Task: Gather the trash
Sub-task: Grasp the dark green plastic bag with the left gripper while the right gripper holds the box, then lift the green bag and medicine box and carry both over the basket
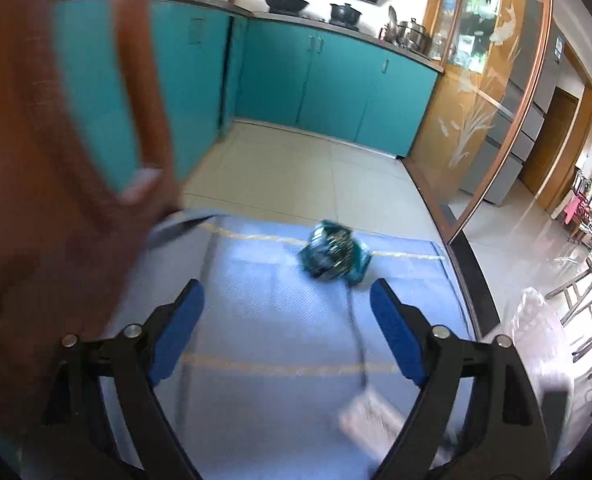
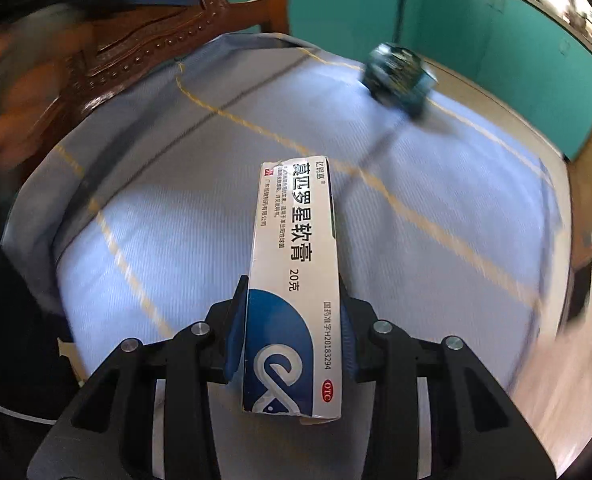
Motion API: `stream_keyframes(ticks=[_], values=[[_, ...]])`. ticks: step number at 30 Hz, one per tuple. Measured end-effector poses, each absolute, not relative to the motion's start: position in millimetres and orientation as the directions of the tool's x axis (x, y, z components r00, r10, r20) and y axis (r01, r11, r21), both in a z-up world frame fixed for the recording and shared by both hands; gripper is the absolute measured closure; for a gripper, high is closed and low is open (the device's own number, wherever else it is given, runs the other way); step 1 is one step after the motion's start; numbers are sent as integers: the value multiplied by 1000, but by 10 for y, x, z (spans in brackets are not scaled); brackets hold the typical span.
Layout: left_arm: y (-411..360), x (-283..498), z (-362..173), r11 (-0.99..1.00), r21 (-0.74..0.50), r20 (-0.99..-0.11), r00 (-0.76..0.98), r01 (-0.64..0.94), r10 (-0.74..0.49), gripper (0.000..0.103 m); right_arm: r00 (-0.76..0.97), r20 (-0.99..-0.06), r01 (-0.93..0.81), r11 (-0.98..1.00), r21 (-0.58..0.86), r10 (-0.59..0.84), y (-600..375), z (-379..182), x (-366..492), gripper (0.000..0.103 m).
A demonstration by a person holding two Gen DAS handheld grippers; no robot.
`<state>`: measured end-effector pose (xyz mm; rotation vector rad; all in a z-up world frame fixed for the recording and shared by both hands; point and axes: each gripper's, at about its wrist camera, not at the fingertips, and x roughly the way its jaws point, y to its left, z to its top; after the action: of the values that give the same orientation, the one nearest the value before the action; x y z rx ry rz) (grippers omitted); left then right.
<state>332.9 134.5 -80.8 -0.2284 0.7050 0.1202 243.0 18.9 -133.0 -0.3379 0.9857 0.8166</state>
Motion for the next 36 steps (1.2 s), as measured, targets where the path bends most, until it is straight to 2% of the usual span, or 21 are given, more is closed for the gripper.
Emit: stream_keyframes(ticks=[5,9,11,12,16,22,28,32,36], values=[[964,4148,-1114,987,-100,-705,709,-122,16,4,315,-827,-701,702,127,465,-18,-1358,2395,63],[750,4589,-1420,990,89,-771,621,-113,140,4,325,-821,-708,696,117,469,-67,-1348,2328,63],[740,4660,-1553,985,135,-787,592,-106,172,18,329,-819,-711,694,113,470,-87,-1331,2316,63],[772,4652,-1601,991,96,-799,587,-95,134,38,331,-818,-712,693,110,470,-88,-1330,2305,63],[877,4506,-1568,993,30,-780,618,-117,97,53,355,-816,-699,709,92,456,-138,-1289,2304,63],[950,3624,-1216,987,-17,-683,723,-160,106,54,425,-798,-662,748,48,427,-154,-1185,2279,63],[1039,2566,-1033,976,25,-620,762,-216,185,54,475,-749,-638,767,68,462,-175,-1025,2112,63],[1079,2081,-903,961,67,-584,770,-269,257,54,521,-713,-640,767,37,469,-136,-931,1920,63],[1103,1676,-718,955,55,-548,791,-291,273,53,557,-679,-644,765,10,478,-149,-830,1716,63]])
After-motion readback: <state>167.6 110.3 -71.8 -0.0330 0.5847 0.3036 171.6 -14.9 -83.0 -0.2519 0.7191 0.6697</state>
